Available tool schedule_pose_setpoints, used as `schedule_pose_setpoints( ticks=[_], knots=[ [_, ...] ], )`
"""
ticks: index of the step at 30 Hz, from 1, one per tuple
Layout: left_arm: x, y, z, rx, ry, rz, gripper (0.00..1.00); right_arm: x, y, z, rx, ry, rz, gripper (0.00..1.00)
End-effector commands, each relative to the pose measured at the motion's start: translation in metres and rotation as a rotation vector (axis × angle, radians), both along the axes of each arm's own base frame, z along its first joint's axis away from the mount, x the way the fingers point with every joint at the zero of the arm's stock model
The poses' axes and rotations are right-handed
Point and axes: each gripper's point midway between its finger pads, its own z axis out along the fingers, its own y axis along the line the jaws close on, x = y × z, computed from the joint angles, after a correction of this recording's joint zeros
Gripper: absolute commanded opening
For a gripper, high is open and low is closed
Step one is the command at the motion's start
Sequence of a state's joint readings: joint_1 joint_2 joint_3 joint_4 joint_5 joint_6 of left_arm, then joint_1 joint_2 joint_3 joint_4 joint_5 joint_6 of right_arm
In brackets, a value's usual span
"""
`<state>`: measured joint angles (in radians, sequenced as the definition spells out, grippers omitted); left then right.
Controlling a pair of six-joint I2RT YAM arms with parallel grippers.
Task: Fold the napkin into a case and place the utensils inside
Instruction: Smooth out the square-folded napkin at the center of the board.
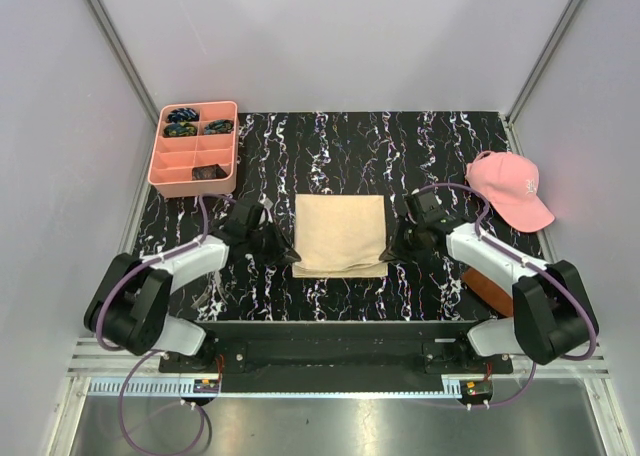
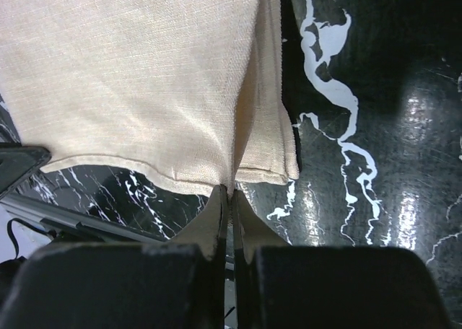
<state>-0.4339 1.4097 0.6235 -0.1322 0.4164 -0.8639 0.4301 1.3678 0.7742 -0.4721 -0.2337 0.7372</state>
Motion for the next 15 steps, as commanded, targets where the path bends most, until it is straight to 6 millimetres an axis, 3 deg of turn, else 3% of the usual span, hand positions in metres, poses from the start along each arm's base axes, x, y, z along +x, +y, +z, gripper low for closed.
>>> schedule_pose_setpoints(
  ticks=[1, 7, 15],
  knots=[
    [-0.005, -0.005, 0.02, -0.063, -0.042, -0.005, 0.04, 0.005, -0.008, 0.018, -0.029, -0.062, -0.007, 0.0],
    [-0.017, -0.004, 0.011, -0.062, -0.004, -0.004, 0.04, 0.0, -0.019, 0.016, -0.075, -0.056, -0.017, 0.0],
    [-0.039, -0.014, -0.016, -0.066, 0.059, -0.03, 0.04, -0.007, -0.03, -0.014, -0.138, 0.0, -0.017, 0.0]
  ],
)
